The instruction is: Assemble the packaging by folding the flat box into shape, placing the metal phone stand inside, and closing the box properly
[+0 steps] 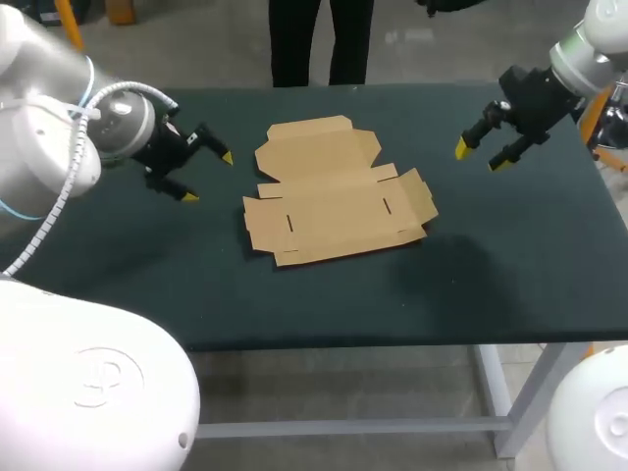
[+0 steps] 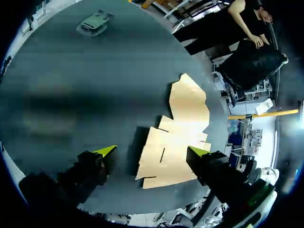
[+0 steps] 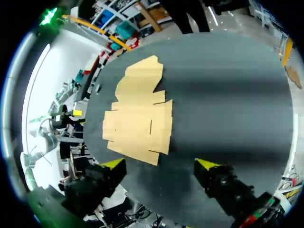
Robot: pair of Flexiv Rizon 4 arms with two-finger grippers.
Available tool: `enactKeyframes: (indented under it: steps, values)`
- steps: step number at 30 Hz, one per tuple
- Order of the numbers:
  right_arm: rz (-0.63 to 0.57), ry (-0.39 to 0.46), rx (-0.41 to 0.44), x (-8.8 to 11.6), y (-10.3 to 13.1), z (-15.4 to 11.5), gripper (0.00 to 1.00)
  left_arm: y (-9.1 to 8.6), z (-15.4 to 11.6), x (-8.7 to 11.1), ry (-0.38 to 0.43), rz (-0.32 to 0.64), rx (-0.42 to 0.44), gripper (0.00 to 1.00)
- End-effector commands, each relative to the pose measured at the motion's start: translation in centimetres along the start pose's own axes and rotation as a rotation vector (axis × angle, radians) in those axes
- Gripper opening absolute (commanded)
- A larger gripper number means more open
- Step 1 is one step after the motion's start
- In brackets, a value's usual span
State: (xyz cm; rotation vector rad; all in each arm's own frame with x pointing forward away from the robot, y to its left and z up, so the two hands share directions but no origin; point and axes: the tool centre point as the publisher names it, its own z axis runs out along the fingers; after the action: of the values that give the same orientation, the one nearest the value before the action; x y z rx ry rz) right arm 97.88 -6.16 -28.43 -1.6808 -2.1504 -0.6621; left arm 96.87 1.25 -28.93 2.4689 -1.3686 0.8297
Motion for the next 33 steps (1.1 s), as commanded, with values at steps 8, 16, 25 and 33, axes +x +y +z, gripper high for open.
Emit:
enactKeyframes:
  steps: [8,16,25,33]
  values:
    - [0.042,0.018,0.02,0.3,0.1,1.6,1.0,0.5,4.2,-0.5,0.019,-0.05,-0.099,1.0]
    - [-0.015,0.052,0.049,0.6,0.0,1.5,1.0,1.6,6.7,-1.3,0.122,0.1,-0.177,0.9]
    - [-0.063,0.081,0.097,0.8,-0.4,1.9,1.0,2.0,8.2,-1.8,0.217,0.236,-0.214,0.78]
    - [-0.083,0.094,0.107,1.3,-1.0,2.1,1.0,2.7,9.5,-2.1,0.272,0.299,-0.242,0.67]
